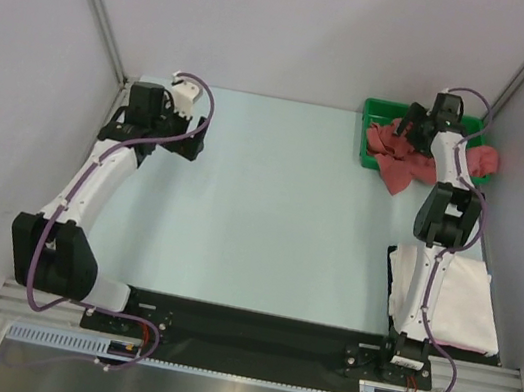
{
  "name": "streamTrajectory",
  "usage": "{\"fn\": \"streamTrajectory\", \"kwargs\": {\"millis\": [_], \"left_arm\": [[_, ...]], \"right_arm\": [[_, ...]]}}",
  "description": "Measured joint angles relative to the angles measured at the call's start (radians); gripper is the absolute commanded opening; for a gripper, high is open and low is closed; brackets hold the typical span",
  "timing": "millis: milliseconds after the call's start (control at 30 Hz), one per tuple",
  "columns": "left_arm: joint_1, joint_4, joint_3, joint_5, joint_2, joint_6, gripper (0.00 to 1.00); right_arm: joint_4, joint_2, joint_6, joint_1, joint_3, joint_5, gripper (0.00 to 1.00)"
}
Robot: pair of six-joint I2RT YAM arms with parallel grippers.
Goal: Fold and stack the t-shirts
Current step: Grab the tshirt from the pile, then move the tshirt to the center of the board
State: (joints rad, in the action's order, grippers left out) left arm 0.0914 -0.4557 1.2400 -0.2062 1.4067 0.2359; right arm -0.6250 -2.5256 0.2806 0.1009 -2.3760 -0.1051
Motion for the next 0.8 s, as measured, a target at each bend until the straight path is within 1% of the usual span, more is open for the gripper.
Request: {"fn": "streamTrajectory", "kwargs": {"millis": [33, 67, 133, 167, 200, 400, 533, 667, 733, 800], "left_arm": [[0.000, -0.008, -0.006, 0.000, 0.000, 0.000, 1.00], [0.000, -0.013, -0.010, 0.000, 0.000, -0.002, 1.00], [0.000, -0.026, -0.016, 0.000, 0.000, -0.005, 1.00], [0.000, -0.027, -0.016, -0.001, 0.000, -0.007, 1.00], [0.000, -0.027, -0.016, -0.001, 0.000, -0.008, 1.00], [0.000, -0.027, -0.014, -0.002, 0.000, -0.010, 1.00], [0.000, -0.045, 0.009, -0.001, 0.000, -0.012, 1.00], [-0.003, -0.071, 0.063, 0.005, 0.003, -0.030, 1.00], [-0.005, -0.075, 0.089, 0.015, 0.005, -0.041, 1.00], [-0.011, -0.074, 0.101, 0.021, 0.006, -0.049, 1.00]], "right_arm": [[0.006, -0.006, 0.000, 0.000, -0.002, -0.001, 0.82], [0.012, -0.014, -0.001, -0.001, -0.011, -0.003, 0.55], [0.028, -0.035, -0.004, -0.002, -0.044, -0.023, 0.29], [0.036, -0.040, -0.005, -0.002, -0.051, -0.031, 0.06], [0.043, -0.044, -0.006, -0.002, -0.056, -0.040, 0.00], [0.066, -0.039, 0.009, 0.001, -0.056, -0.058, 0.00], [0.063, 0.021, 0.012, 0.000, -0.048, -0.072, 0.00], [0.081, 0.190, -0.008, -0.036, -0.039, -0.080, 0.00], [0.108, 0.312, -0.031, -0.086, -0.023, -0.076, 0.00], [0.154, 0.439, -0.051, -0.163, -0.014, -0.085, 0.00]]}}
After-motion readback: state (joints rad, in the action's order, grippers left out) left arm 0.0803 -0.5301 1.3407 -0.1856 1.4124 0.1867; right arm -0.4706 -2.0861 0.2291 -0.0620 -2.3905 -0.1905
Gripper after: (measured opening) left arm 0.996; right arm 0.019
